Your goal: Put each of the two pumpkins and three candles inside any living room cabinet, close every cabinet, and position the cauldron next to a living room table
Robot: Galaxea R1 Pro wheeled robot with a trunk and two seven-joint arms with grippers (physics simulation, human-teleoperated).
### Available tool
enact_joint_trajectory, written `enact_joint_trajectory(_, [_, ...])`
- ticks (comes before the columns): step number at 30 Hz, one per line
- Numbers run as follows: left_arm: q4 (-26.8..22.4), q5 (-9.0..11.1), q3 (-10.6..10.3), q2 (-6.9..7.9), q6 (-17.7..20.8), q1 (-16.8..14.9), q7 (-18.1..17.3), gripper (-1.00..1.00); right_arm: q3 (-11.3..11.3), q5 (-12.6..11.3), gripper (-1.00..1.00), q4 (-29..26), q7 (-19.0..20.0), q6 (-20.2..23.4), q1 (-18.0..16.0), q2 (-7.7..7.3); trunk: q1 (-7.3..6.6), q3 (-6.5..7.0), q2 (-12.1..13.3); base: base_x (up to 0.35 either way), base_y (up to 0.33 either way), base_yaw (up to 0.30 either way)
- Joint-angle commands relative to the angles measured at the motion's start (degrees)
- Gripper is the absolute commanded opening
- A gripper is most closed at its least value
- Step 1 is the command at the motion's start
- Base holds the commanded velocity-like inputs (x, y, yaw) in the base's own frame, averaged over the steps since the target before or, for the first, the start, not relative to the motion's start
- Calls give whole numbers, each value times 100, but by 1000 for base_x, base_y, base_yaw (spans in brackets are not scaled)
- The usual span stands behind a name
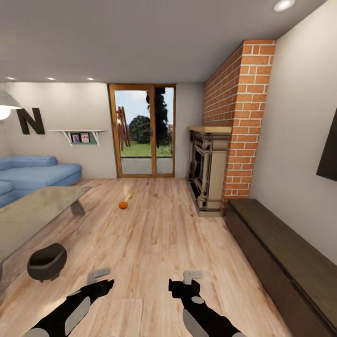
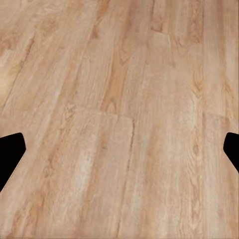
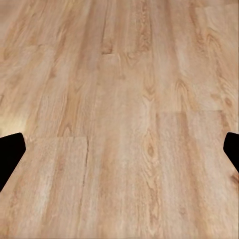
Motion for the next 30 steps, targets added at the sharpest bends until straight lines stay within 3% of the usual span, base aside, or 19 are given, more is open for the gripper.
enact_joint_trajectory(1, [-13,54,-47,9,14,-4,52,100,48,-57,100,-6,-44,-14,-8,-4,0,-7,-4,66,0,273])
enact_joint_trajectory(8, [-15,40,-53,9,9,-4,52,100,56,-54,100,-21,-37,-36,-8,-11,0,-7,-4,237,0,125])
enact_joint_trajectory(30, [3,35,-54,0,-25,-4,53,100,57,-56,100,-23,-28,-47,-8,-11,0,-7,-4,330,24,5])
